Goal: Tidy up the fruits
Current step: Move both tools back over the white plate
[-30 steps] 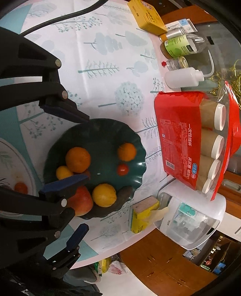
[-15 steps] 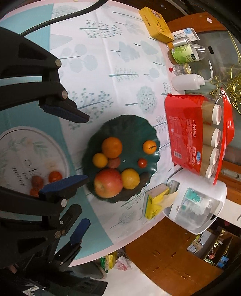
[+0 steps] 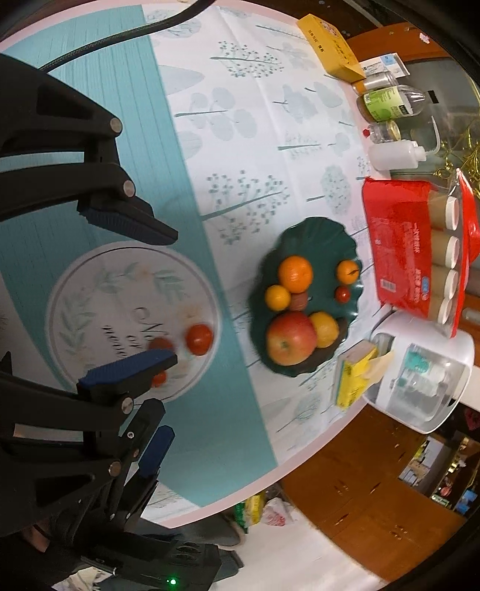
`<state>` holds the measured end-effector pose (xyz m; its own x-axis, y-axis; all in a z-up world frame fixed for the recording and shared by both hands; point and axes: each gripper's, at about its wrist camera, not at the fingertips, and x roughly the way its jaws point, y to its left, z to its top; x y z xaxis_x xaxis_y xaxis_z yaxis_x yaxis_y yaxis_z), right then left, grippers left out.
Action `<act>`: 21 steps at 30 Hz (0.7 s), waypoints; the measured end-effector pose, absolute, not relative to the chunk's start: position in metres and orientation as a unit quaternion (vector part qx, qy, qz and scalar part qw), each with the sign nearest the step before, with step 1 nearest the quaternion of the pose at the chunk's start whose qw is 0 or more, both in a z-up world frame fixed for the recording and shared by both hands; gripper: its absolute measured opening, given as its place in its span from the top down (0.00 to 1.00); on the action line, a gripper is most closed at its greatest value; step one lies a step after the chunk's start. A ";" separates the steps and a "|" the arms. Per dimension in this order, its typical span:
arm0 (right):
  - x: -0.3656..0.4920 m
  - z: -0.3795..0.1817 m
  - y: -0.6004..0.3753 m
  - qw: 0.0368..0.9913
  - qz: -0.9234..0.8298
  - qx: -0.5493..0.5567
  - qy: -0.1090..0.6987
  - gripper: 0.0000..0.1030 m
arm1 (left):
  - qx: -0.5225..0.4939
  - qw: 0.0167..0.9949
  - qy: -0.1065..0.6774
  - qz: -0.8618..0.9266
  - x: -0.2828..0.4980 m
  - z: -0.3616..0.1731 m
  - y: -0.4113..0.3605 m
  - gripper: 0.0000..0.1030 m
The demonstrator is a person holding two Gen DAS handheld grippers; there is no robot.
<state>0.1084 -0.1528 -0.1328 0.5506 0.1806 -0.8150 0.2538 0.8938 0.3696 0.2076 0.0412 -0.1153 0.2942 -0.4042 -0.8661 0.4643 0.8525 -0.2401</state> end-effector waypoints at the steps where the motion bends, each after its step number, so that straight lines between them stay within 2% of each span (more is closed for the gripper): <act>1: 0.102 -0.134 -0.149 0.848 -0.026 0.232 0.475 0.44 | 0.031 0.802 0.530 -0.273 0.204 -0.116 0.043 0.44; 11: 0.066 -0.143 -0.128 0.852 -0.063 0.226 0.468 0.44 | 0.049 0.782 0.553 -0.283 0.189 -0.132 0.052 0.40; 16: 0.058 -0.144 -0.121 0.867 -0.074 0.193 0.454 0.44 | 0.063 0.777 0.557 -0.286 0.189 -0.134 0.047 0.33; 21: 0.057 -0.150 -0.120 0.878 -0.075 0.171 0.441 0.44 | 0.080 0.767 0.569 -0.286 0.194 -0.138 0.037 0.32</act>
<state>0.0569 -0.1201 -0.1496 0.5997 0.0188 -0.8000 0.2820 0.9306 0.2333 0.1942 0.0373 -0.1384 0.1896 -0.3475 -0.9183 0.5296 0.8237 -0.2024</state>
